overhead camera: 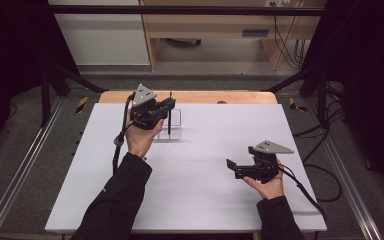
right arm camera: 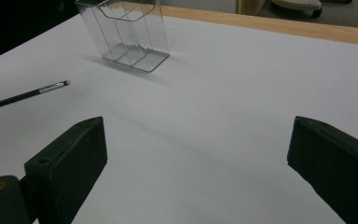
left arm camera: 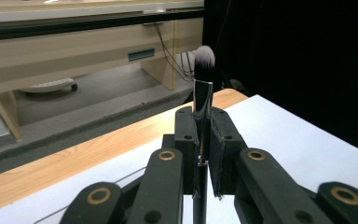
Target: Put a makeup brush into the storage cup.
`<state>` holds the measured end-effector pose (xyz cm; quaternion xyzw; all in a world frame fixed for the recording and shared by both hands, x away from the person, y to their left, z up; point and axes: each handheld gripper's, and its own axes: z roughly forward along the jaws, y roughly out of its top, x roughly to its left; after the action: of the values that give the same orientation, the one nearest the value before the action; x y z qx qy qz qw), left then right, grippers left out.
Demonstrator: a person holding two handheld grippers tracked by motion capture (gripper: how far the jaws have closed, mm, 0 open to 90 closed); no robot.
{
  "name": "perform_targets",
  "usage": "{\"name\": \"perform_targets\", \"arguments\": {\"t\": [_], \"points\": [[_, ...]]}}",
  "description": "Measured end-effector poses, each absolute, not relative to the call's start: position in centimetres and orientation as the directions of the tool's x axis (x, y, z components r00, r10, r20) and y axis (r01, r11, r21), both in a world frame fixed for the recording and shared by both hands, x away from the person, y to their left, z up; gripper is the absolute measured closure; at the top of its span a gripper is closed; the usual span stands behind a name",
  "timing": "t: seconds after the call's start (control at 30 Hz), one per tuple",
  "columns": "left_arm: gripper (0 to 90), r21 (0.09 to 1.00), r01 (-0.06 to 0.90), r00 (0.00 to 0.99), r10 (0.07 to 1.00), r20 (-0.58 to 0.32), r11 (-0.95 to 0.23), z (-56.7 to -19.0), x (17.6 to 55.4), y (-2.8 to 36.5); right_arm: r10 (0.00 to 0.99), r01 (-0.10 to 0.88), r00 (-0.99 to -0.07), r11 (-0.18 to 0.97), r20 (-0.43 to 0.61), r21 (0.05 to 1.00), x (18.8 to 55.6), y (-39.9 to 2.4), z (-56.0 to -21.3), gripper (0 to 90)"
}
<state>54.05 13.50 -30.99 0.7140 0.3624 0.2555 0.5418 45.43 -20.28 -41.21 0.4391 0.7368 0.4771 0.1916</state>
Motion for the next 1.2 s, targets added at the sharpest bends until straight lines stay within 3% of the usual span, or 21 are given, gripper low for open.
{"name": "perform_targets", "arguments": {"t": [1.2], "points": [[82.6,0.961,0.25,0.539,0.841,-0.034,-0.122,-31.1,58.3,14.6,0.831,0.461,-0.541,0.16,0.133,0.873,45.4,-20.4,-41.1,4.9]]}}
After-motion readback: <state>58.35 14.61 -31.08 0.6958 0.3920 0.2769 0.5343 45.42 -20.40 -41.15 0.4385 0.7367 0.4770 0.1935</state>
